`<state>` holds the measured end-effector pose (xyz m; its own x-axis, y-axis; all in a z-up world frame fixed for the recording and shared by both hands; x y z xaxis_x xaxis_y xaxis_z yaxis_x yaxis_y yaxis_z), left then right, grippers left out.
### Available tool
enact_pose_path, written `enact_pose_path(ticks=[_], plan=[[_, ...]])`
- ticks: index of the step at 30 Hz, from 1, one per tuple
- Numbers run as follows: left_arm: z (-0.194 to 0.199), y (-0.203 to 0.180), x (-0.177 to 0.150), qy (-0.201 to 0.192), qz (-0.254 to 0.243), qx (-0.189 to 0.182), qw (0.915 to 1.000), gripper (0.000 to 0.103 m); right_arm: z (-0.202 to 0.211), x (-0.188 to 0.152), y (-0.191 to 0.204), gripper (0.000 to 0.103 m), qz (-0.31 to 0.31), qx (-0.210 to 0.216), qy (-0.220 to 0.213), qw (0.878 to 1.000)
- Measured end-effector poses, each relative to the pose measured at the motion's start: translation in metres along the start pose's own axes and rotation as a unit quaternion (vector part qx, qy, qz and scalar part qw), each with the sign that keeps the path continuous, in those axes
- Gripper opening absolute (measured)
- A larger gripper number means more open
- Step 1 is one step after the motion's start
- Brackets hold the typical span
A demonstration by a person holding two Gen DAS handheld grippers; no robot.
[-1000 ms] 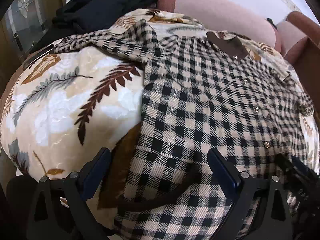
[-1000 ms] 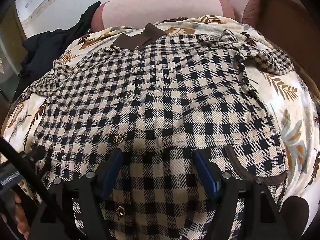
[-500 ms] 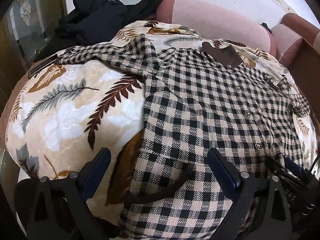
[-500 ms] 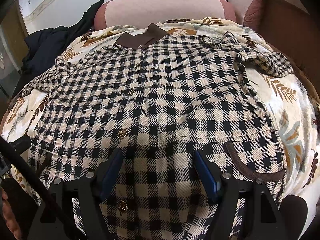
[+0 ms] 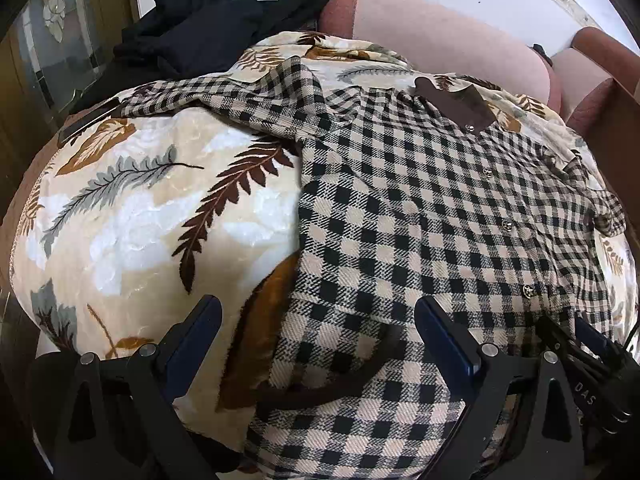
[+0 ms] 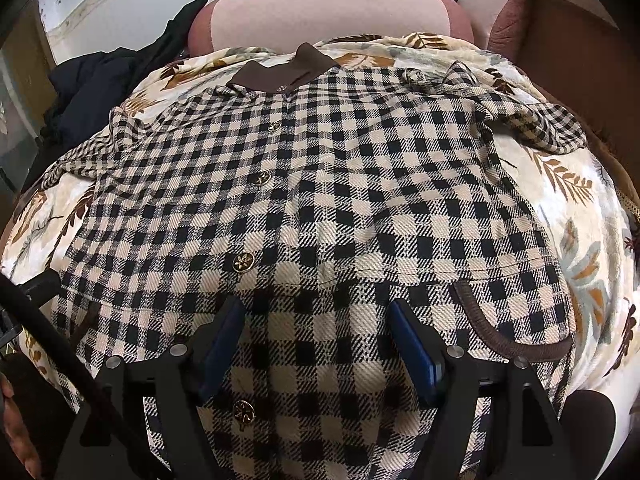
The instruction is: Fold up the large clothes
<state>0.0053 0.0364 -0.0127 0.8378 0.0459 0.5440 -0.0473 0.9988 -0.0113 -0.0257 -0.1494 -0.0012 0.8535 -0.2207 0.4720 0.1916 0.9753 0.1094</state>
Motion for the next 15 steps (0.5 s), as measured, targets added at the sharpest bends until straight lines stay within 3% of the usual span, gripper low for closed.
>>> enact_pose_path(ticks=[6,12,15], plan=[[-0.006,0.044,0.017,-0.009,0.043,0.007,0.999,0.097,-0.003,0.0,0.001,0.08,0.005,-0.001,0.0,1.0],[-0.019,0.142,0.054,-0.026,0.132,0.026,0.9905,0.097,-0.005,0.001,0.002,0.082,0.008,-0.001,-0.003,1.0],[-0.033,0.199,0.084,-0.04,0.185,0.029,0.9815,0.097,-0.008,0.003,0.004,0.082,0.01,-0.004,-0.004,1.0]])
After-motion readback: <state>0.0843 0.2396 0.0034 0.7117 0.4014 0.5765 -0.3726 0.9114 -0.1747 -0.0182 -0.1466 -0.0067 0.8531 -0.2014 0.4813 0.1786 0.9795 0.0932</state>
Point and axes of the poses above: each gripper's, at about its wrist camera, not at the fingertips, and z roughly against the way its jaws point, y to its left, x to its top, the point moved 8 cm from there along -z, roughly the way its jaws point, and after that the axes turned 4 degrees about -z, right-handed, at the moved point
